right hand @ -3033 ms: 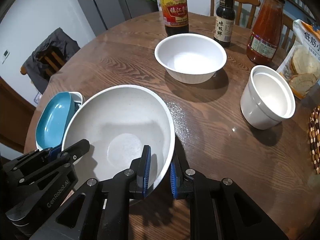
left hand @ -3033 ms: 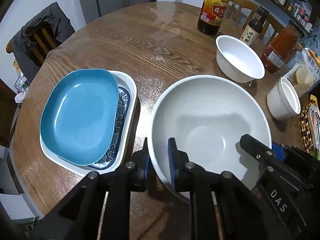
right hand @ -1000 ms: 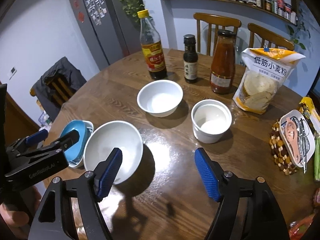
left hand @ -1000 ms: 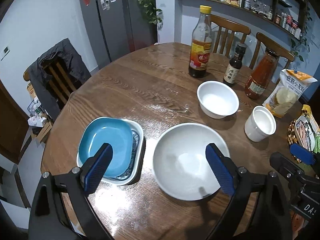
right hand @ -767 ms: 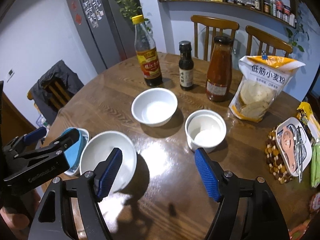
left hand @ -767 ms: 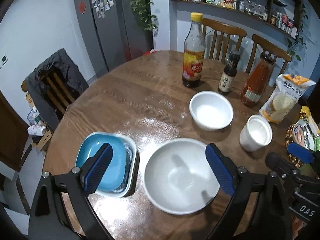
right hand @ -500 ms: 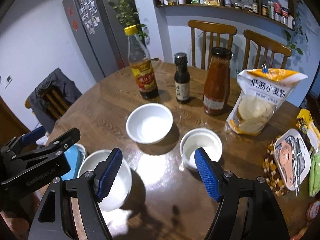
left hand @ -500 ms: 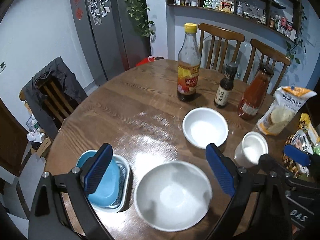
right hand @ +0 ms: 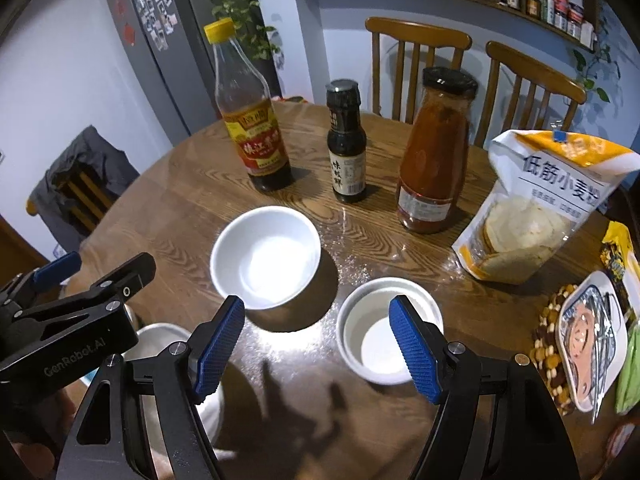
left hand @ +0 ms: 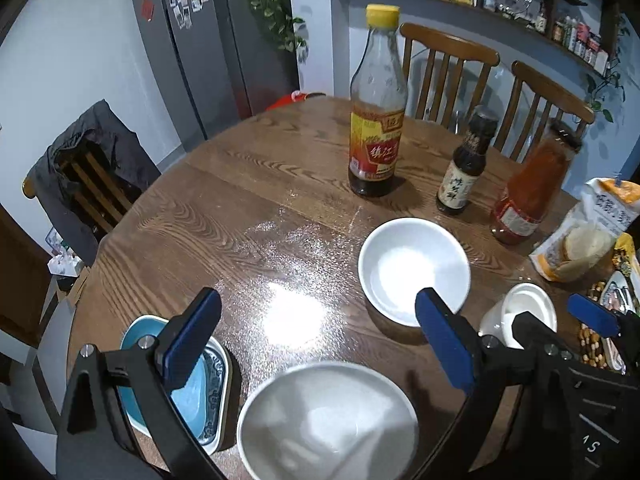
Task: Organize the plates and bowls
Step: 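Move the right gripper to the small white bowl and grasp its rim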
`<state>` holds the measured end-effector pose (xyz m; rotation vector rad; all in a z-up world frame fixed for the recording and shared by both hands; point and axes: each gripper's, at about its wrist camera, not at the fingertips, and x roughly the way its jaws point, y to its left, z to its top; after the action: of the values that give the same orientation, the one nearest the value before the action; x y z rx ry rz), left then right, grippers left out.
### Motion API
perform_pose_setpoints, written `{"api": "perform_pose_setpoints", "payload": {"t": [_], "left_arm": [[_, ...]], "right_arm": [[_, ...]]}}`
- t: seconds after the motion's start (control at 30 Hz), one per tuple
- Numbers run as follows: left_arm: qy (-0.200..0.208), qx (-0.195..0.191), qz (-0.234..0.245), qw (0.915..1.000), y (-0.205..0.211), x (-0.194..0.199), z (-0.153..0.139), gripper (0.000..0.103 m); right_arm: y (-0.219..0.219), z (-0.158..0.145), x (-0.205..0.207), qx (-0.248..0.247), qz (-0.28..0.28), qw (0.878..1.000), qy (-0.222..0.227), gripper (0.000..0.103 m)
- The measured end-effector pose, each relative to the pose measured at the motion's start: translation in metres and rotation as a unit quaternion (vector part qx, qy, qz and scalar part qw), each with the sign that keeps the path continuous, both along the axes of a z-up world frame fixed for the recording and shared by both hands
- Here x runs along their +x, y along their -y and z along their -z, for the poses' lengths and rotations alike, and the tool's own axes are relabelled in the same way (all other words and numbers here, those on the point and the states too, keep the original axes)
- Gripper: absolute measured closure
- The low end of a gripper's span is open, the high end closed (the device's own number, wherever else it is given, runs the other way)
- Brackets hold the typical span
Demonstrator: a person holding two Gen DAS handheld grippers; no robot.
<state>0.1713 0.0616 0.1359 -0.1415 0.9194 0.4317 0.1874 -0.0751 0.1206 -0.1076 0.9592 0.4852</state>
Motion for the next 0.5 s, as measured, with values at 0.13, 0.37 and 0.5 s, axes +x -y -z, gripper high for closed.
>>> {"api": "perform_pose_setpoints", "payload": {"t": [0.13, 0.37, 0.5], "left_arm": [[-0.015, -0.008, -0.013, 0.9998, -0.014, 0.018, 0.014, 0.005], [-0.058, -0.009, -0.020, 0.9980, -0.027, 0.046, 0.046, 0.005], [-0.075, -0.025, -0.016, 0.9967, -0.030, 0.055, 0.062, 0.006]], "right_arm": [[-0.009, 0.011, 0.017, -0.019, 0.000, 1.000, -0.004, 0.028], [-0.026, 0.031, 0.048, -0.035, -0.010, 0.999, -0.018, 0.028], [-0.041, 0.044, 0.059, -0.049, -0.029, 0.998, -0.024, 0.028]]}}
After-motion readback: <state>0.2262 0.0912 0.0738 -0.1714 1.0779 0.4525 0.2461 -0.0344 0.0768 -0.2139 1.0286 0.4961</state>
